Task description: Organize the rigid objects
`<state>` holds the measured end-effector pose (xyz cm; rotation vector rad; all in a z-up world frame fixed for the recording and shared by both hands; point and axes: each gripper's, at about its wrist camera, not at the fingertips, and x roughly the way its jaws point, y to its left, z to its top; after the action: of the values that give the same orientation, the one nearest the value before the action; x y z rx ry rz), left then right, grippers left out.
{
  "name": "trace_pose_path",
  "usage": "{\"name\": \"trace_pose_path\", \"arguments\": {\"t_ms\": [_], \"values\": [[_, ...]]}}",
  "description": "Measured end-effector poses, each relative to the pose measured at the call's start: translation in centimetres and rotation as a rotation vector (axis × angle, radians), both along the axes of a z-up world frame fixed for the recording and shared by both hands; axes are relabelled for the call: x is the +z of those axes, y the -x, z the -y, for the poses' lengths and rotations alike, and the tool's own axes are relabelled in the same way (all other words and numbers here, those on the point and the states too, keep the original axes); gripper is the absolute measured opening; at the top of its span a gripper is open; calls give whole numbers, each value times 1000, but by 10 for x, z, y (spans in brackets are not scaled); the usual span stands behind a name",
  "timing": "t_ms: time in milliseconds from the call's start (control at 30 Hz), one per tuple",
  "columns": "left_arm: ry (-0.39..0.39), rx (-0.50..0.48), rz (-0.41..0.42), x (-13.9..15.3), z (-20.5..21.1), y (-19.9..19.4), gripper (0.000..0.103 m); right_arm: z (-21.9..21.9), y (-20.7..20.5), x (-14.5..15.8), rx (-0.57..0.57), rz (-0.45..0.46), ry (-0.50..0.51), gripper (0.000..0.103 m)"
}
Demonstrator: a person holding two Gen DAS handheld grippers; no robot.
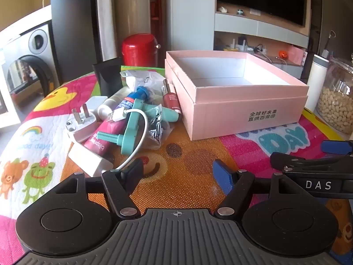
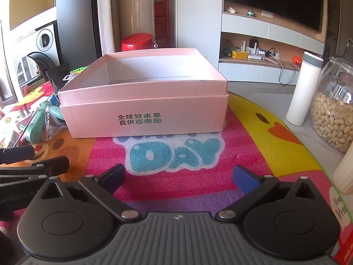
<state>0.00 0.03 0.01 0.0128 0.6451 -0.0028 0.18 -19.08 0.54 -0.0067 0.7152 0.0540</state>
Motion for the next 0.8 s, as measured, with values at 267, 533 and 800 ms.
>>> {"name": "trace_pose_path", "arguments": {"t_ms": [267, 533, 800], "values": [[-3, -4, -4, 0, -1, 0, 77, 0, 0, 0, 0, -4, 5, 103], [-2, -2, -3, 0, -2, -2, 77, 0, 0, 0, 0, -3, 2, 103], [-1, -1, -2, 0, -2, -1, 77, 0, 0, 0, 0, -2, 0, 103]]}}
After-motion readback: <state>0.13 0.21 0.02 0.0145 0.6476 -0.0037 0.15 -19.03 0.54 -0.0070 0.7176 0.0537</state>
